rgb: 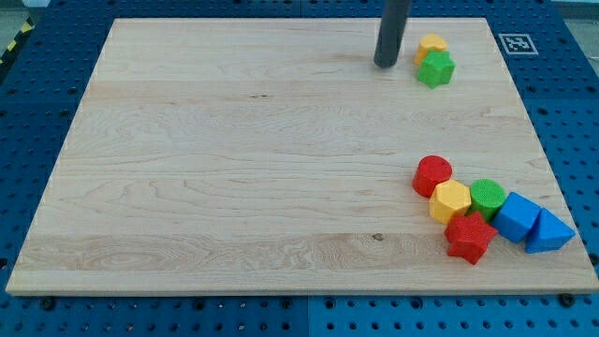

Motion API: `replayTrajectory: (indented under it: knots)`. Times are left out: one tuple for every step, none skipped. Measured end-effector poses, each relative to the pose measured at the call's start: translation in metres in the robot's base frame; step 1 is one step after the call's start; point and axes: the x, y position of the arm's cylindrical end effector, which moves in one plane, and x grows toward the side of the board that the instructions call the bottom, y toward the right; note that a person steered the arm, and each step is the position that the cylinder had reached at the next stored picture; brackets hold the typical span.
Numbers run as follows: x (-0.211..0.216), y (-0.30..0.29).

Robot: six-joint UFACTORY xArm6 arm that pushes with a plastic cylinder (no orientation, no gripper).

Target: Separate green star from yellow heart

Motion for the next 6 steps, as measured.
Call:
replayTrajectory:
  knots:
    - [-0.037,0.020]
    - [-0.032,0.058]
    - [-0.028,0.058]
    - [-0.028,0.064]
    - [-0.034,0.075]
    - [-0.033,0.078]
